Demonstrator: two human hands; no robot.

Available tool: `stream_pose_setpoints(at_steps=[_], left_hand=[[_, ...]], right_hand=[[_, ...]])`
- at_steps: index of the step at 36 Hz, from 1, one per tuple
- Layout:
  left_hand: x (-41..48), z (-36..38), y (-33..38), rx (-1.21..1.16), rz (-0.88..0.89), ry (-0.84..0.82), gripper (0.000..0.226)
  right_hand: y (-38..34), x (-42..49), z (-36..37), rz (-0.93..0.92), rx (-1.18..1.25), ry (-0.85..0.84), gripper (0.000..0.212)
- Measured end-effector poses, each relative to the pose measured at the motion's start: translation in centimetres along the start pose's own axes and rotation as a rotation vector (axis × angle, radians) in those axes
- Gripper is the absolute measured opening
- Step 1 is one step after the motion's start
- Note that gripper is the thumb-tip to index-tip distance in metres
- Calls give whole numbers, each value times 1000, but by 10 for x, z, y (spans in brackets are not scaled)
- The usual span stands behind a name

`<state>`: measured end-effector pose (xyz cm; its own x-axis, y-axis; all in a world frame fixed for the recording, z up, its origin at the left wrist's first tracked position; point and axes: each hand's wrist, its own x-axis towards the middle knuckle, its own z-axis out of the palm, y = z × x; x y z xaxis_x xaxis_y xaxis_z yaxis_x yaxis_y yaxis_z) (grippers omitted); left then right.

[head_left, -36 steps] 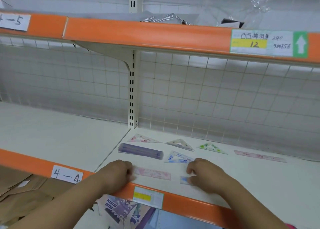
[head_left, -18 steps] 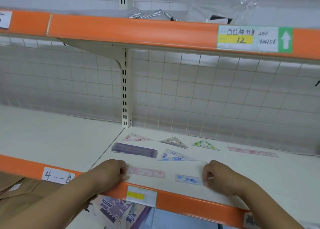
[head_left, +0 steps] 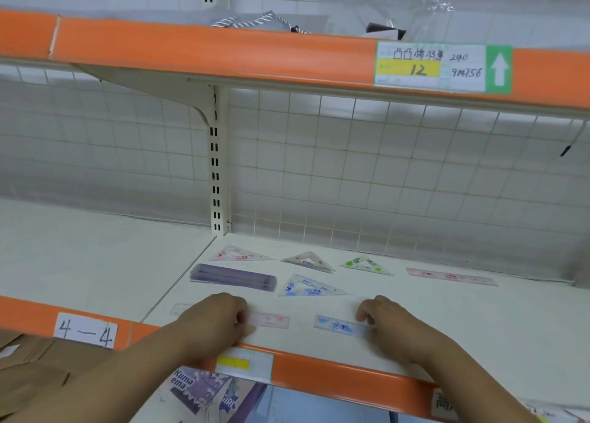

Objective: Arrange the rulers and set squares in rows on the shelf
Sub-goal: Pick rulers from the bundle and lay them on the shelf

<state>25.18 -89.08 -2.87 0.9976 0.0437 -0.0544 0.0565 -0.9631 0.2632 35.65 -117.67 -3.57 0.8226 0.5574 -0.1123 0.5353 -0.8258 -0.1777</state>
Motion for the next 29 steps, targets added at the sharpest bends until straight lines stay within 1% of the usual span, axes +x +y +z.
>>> stream_pose_setpoints(at_steps=[1, 3, 7, 10, 13, 15, 21, 26, 29], left_hand=[[1, 1, 5, 1, 17, 7, 13], [3, 3, 14, -7, 39, 11, 13], [8, 8, 31, 8, 56, -13, 15], [11, 11, 42, 35, 68, -27, 24], [14, 13, 50, 39, 78, -34, 27], [16, 14, 56, 51, 84, -44, 28], [16, 17, 64, 88, 80, -54, 29], [16, 15, 65, 61, 73, -69, 21], [16, 15, 65, 54, 69, -69, 26]], right_hand=[[2, 1, 0, 2, 2, -2, 28], [3, 1, 0, 4, -2, -6, 32], [4, 2, -2, 8, -16, -31, 27], [5, 0, -5, 8, -17, -75, 26], [6, -3, -8, 13, 8, -104, 12], [6, -4, -8, 17, 34, -107, 10], [8, -6, -5, 5, 110, -55, 17], [18, -6, -7, -30, 114, -10, 21], [34, -4, -9, -2, 111, 23, 21]])
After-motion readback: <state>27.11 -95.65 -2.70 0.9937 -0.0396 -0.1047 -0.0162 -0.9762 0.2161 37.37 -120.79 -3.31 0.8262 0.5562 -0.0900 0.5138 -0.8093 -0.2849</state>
